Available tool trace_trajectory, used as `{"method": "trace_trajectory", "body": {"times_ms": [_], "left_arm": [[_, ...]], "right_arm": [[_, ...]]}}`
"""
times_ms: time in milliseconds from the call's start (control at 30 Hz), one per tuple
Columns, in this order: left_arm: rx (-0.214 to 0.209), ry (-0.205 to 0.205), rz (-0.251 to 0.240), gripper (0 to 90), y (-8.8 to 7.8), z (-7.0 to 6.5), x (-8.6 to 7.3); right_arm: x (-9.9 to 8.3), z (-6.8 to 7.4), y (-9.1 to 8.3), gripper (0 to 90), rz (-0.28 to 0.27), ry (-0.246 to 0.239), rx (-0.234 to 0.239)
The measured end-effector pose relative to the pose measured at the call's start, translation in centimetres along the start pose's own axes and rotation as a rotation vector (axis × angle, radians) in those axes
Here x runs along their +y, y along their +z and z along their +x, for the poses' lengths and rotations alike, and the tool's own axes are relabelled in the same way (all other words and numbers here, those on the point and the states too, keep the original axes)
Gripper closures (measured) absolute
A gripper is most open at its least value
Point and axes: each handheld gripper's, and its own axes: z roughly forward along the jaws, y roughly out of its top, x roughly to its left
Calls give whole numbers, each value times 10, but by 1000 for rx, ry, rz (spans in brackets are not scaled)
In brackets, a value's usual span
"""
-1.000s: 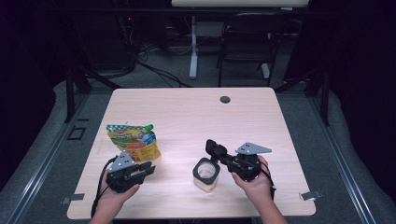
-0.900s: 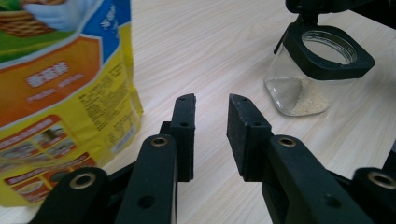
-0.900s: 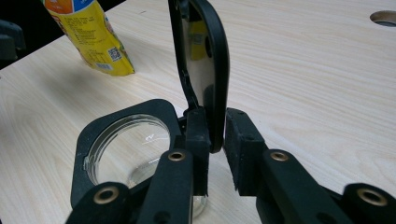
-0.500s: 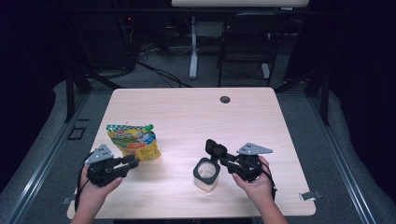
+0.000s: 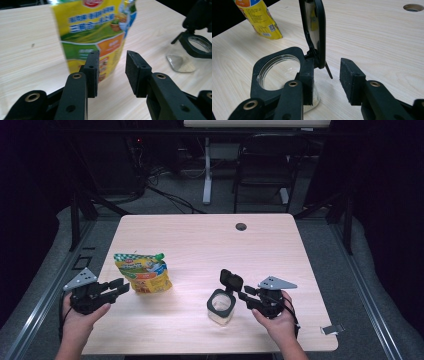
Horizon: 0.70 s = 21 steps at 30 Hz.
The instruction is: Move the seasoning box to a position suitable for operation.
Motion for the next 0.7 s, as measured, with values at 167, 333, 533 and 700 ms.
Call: {"method": "trace_trajectory", "body": {"times_ms": [167,333,533,700], "left_arm": [[19,-17,-4,631,2,11,-3],[25,-35,5,595,13,23,-3],[26,-53,2,580,21,32,-2],[15,-51,-6,548,27,36,-1]], "right_arm": [[-2,0,-3,637,-3,4,-8],[-7,-1,-7,633,-4,7,-18],[-12,-3,-15,621,-5,3,-34],[-16,-3,-21,610,-9,16,-44]]}}
